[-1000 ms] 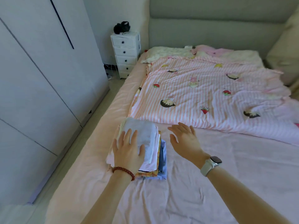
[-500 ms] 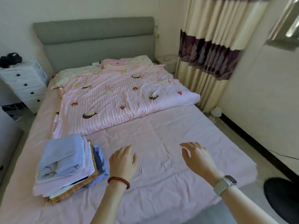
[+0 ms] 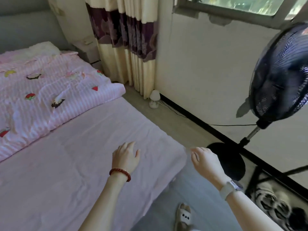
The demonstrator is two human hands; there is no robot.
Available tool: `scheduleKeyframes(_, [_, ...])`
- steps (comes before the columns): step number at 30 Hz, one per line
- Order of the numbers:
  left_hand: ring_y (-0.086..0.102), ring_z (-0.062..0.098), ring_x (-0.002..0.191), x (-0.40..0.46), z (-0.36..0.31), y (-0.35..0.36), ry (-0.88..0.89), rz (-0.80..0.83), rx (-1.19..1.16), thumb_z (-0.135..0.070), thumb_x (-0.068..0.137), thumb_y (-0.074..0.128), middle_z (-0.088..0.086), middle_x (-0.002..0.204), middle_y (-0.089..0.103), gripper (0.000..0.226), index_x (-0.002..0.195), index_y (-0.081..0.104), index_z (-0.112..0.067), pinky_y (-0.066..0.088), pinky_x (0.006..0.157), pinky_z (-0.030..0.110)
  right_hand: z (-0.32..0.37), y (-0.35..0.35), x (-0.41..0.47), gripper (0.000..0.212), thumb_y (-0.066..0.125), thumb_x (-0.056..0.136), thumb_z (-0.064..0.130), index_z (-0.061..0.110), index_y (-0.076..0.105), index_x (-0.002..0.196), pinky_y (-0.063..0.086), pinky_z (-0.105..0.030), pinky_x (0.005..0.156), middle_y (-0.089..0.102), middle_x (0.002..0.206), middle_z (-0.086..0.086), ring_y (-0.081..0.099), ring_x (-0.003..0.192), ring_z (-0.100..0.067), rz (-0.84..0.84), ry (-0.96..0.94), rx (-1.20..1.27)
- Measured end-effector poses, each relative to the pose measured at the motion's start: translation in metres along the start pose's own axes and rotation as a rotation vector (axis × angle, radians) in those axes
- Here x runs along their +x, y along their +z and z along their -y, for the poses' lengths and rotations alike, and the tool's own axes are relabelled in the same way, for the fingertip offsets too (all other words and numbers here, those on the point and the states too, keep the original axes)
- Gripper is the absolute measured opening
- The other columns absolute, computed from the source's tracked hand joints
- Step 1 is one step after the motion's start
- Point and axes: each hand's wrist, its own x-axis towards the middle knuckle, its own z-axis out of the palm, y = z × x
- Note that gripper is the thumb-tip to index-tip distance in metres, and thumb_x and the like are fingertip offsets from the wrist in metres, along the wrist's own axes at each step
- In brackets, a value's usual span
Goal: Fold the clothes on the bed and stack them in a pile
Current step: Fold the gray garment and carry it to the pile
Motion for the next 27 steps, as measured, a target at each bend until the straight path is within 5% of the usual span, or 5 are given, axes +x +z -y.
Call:
scheduleKeyframes(13, [0.041,0.024,0.125,0.187,-0.112,0.100,-0.201,0.138,-0.007,-0.031,0.093,0.048,0.004,0.137,0.046,0.042,0.133,0.048,-0.017,0.033,0.099,0.034,-0.102,-0.052,0.236,0.026,0.036,0.096,0.020,0.014,0.060,0.103,0.038,-0.035,0.092,0.060,0.103,-0.001,0.051,0.109,-0.024,0.171,-0.042,-0.052])
scheduleKeyframes(16, [0.038,0.023,0.127,0.261,-0.120,0.118,-0.196,0.151,0.022,-0.031,0.093,0.045,0.004,0.139,0.043,0.044,0.136,0.043,-0.018,0.031,0.101,0.036,-0.097,-0.052,0.313,0.024,0.035,0.094,0.020,0.022,0.044,0.072,0.035,-0.034,0.085,0.050,0.083,0.007,0.049,0.097,-0.024,0.196,-0.075,-0.053])
scheduleKeyframes(20, [0.037,0.020,0.127,0.369,-0.130,0.128,-0.211,0.153,0.025,-0.036,0.094,0.043,0.000,0.141,0.041,0.045,0.137,0.041,-0.021,0.030,0.101,0.035,-0.092,-0.052,0.429,0.027,0.034,0.097,0.024,0.015,0.059,0.104,0.034,-0.034,0.093,0.059,0.108,0.001,0.048,0.110,-0.022,0.235,-0.127,-0.054])
scheduleKeyframes(24, [0.040,0.019,0.125,0.469,-0.127,0.109,-0.263,0.106,0.049,-0.039,0.095,0.040,-0.005,0.142,0.038,0.046,0.138,0.038,-0.023,0.029,0.101,0.031,-0.051,-0.064,0.551,0.027,0.031,0.095,0.024,0.014,0.056,0.101,0.028,-0.029,0.077,0.056,0.102,0.000,0.048,0.104,-0.022,0.316,-0.238,-0.085])
scheduleKeyframes(27, [0.040,0.019,0.126,0.525,-0.120,0.079,-0.333,0.044,0.074,-0.039,0.095,0.040,-0.004,0.141,0.040,0.046,0.138,0.039,-0.022,0.029,0.101,0.031,-0.007,-0.076,0.625,0.030,0.033,0.096,0.024,0.018,0.056,0.114,0.033,-0.031,0.085,0.056,0.115,0.001,0.047,0.113,-0.023,0.323,-0.373,-0.066])
